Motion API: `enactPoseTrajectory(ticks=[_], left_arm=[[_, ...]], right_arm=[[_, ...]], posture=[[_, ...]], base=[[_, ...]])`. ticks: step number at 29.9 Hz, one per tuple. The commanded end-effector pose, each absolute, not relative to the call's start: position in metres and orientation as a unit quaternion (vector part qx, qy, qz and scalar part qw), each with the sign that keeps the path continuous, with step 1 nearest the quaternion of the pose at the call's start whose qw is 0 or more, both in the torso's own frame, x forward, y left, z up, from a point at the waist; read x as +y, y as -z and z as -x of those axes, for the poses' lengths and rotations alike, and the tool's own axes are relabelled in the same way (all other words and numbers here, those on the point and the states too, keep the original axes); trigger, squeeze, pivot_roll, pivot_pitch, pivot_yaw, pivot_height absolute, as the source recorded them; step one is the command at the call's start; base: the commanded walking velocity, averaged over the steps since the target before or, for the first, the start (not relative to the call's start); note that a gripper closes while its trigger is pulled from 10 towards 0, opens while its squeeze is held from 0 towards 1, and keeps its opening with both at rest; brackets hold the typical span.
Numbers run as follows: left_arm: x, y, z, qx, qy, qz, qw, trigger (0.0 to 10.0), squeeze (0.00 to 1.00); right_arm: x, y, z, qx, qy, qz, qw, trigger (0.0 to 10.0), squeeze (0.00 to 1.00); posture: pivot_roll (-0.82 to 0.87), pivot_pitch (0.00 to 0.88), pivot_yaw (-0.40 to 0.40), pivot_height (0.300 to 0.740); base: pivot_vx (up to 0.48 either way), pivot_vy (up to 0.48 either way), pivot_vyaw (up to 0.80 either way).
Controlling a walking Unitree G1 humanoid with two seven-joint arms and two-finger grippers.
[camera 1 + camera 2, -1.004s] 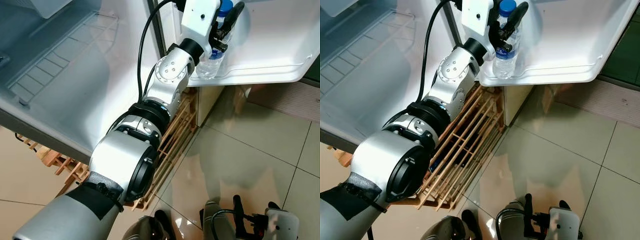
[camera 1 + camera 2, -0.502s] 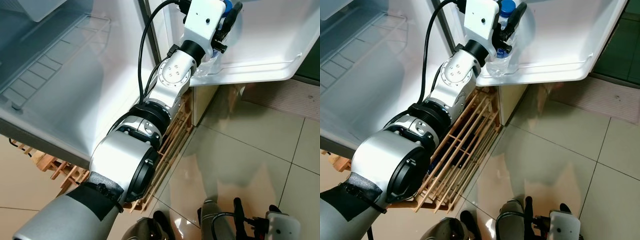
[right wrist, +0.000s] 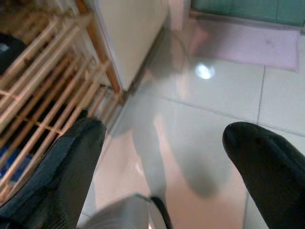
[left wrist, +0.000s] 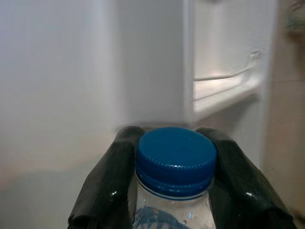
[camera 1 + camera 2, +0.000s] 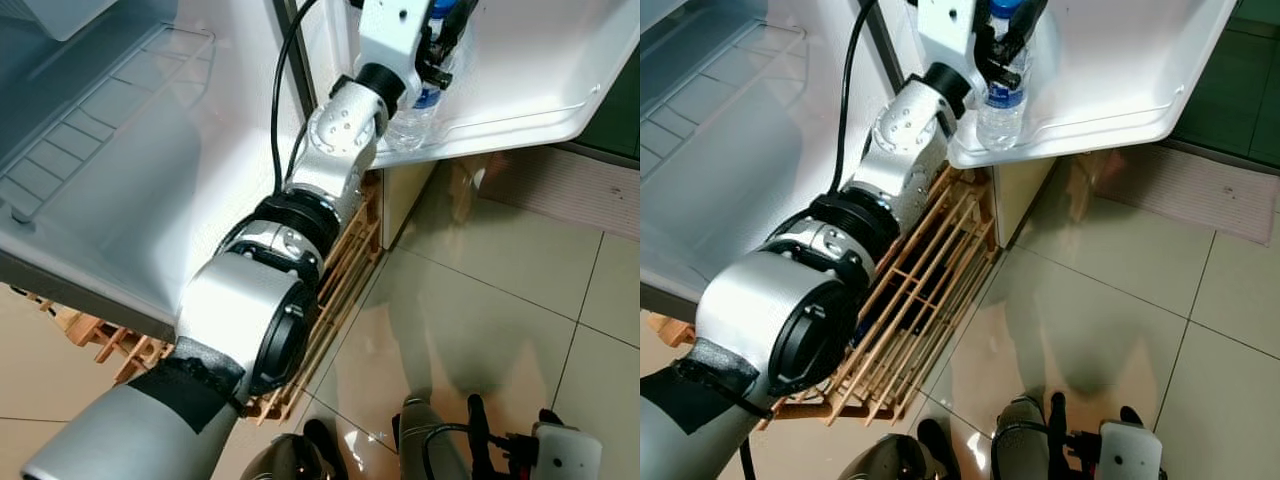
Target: Restocking fridge
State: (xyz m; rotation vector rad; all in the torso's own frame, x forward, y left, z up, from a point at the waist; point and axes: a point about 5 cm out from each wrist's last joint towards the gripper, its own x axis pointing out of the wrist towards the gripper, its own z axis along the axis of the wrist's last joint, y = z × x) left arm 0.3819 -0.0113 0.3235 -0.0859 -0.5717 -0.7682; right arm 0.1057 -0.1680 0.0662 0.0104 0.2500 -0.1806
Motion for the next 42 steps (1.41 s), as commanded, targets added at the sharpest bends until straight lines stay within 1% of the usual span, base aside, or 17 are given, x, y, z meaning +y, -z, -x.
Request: enactPoseTrajectory(ticks=[1,3,5,10,11,13,18,21,24,25,26,27,29,33,34,36,42], left_arm=[[-0.007,-0.303,-0.384,-0.231,0.408,0.052,0.882,10.0,0.0],[-0.001,-0.296,-0.382,-0.216,0.438,0.052,0.871,10.0,0.0],[0.001,-0.292,-0.382,-0.209,0.442,0.049,0.871,10.0,0.0],[0.031,-0.257,-0.374,-0.159,0.446,0.034,0.88,10.0,0.0],[0.031,-0.257,-0.374,-0.159,0.446,0.034,0.88,10.0,0.0],[0.051,-0.236,-0.359,-0.135,0.432,0.045,0.891,10.0,0.0],[0.059,-0.226,-0.35,-0.121,0.415,0.054,0.9,10.0,0.0],[0.073,-0.21,-0.335,-0.113,0.378,0.054,0.917,10.0,0.0],[0.089,-0.187,-0.326,-0.088,0.33,0.009,0.94,10.0,0.0],[0.089,-0.187,-0.326,-0.088,0.33,0.009,0.94,10.0,0.0],[0.095,-0.178,-0.324,-0.071,0.311,0.017,0.948,10.0,0.0],[0.108,-0.162,-0.324,-0.043,0.254,-0.013,0.966,10.0,0.0],[0.114,-0.148,-0.321,-0.02,0.221,-0.012,0.975,10.0,0.0],[0.108,-0.141,-0.314,-0.008,0.216,0.017,0.976,10.0,0.0],[0.099,-0.148,-0.309,-0.023,0.232,0.022,0.972,10.0,0.0],[0.096,-0.151,-0.308,-0.031,0.239,0.02,0.97,10.0,0.0],[0.082,-0.158,-0.312,-0.046,0.258,0.038,0.964,10.0,0.0]], right_arm=[[-0.166,-0.06,-0.104,0.142,0.086,-0.011,0.986,10.0,0.0],[-0.167,-0.057,-0.115,0.137,0.079,-0.01,0.987,10.0,0.0],[-0.169,-0.057,-0.12,0.135,0.077,-0.007,0.988,10.0,0.0],[-0.181,-0.062,-0.147,0.105,0.085,0.005,0.991,10.0,0.0],[-0.181,-0.062,-0.147,0.105,0.085,0.005,0.991,10.0,0.0],[-0.187,-0.066,-0.162,0.086,0.092,0.013,0.992,10.0,0.0],[-0.193,-0.067,-0.176,0.078,0.087,0.017,0.993,10.0,0.0],[-0.193,-0.067,-0.194,0.069,0.07,0.021,0.995,10.0,0.0],[-0.193,-0.07,-0.205,0.057,0.068,0.02,0.996,10.0,0.0],[-0.193,-0.07,-0.205,0.057,0.068,0.02,0.996,10.0,0.0],[-0.194,-0.071,-0.208,0.055,0.071,0.019,0.996,10.0,0.0],[-0.196,-0.071,-0.211,0.051,0.08,0.014,0.995,10.0,0.0],[-0.198,-0.072,-0.212,0.048,0.091,0.006,0.995,10.0,0.0],[-0.201,-0.073,-0.214,0.042,0.098,0.004,0.994,10.0,0.0],[-0.203,-0.075,-0.214,0.037,0.1,0.007,0.994,10.0,0.0],[-0.204,-0.076,-0.215,0.035,0.102,0.008,0.994,10.0,0.0],[-0.207,-0.084,-0.221,0.019,0.104,0.014,0.994,10.0,0.0]], posture=[[-0.37,0.243,0.202,0.723],[-0.33,0.227,0.195,0.723],[-0.3,0.213,0.19,0.723],[-0.23,0.167,0.169,0.723],[-0.23,0.167,0.169,0.723],[-0.19,0.137,0.151,0.723],[-0.15,0.11,0.136,0.723],[-0.12,0.076,0.121,0.723],[-0.11,0.051,0.115,0.723],[-0.11,0.051,0.115,0.723],[-0.1,0.044,0.112,0.723],[-0.1,0.039,0.109,0.723],[-0.1,0.027,0.103,0.723],[-0.1,0.014,0.089,0.723],[-0.11,0.009,0.083,0.723],[-0.11,0.002,0.079,0.723],[-0.12,0.0,0.076,0.723]], base=[[0.0,0.0,0.0],[0.0,0.0,0.0],[0.0,0.0,0.0],[0.0,0.0,0.0],[0.0,0.0,0.0],[0.0,0.0,0.0],[0.0,0.0,0.0],[0.0,0.0,0.0],[0.0,0.0,0.0],[0.0,0.0,0.0],[0.0,0.0,0.0],[0.0,0.0,0.0],[0.0,0.0,0.0],[0.0,0.0,0.0],[0.0,0.0,0.0],[0.0,0.0,0.0],[0.0,-0.461,0.0]])
